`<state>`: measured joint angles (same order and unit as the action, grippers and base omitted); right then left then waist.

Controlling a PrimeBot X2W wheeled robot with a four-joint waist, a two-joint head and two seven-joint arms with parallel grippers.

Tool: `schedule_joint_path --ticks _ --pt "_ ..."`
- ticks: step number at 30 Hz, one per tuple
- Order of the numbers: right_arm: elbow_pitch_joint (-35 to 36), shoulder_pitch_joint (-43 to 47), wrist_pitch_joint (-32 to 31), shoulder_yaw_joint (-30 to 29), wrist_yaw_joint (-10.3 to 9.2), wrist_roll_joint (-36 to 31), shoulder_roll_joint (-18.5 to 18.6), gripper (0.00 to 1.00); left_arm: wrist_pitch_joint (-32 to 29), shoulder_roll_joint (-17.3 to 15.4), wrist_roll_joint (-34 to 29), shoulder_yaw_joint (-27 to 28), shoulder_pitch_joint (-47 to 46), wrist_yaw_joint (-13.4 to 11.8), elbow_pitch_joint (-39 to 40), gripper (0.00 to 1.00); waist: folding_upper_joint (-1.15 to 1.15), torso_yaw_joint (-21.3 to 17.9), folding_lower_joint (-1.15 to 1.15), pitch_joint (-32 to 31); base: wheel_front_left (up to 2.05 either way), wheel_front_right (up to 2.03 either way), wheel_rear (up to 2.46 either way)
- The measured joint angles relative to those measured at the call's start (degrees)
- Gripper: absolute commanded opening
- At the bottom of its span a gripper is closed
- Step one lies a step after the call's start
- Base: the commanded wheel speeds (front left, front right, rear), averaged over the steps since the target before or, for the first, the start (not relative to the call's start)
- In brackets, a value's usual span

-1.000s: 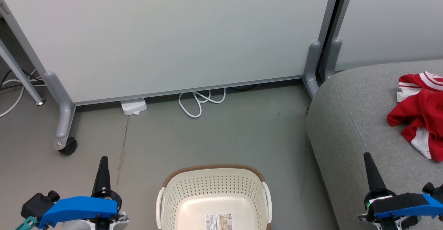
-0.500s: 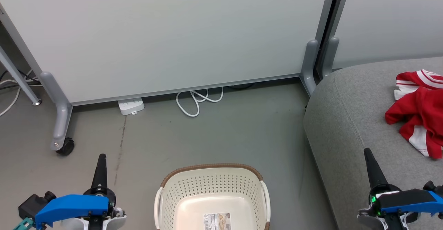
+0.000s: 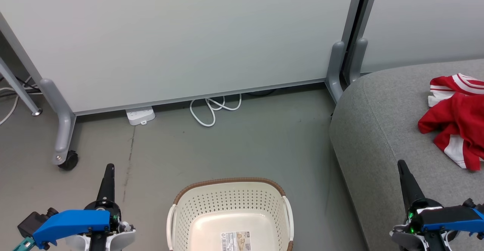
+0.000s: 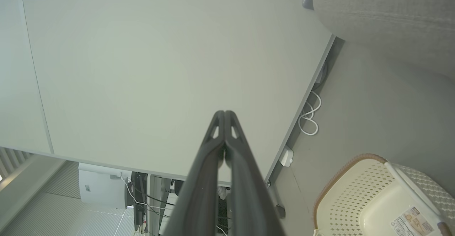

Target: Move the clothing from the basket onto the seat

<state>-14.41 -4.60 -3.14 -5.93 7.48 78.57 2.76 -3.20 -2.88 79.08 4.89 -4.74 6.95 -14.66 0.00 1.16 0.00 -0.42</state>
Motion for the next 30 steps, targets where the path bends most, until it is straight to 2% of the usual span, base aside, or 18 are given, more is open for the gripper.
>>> schedule_joint_path --ticks 30 --pt "0.3 -1.2 -3.3 -0.6 0.0 13.3 0.0 0.0 -3.3 0.0 12.8 1.6 -1.1 0.3 0.4 0.0 0.0 -1.1 0.0 0.6 0.0 0.0 0.0"
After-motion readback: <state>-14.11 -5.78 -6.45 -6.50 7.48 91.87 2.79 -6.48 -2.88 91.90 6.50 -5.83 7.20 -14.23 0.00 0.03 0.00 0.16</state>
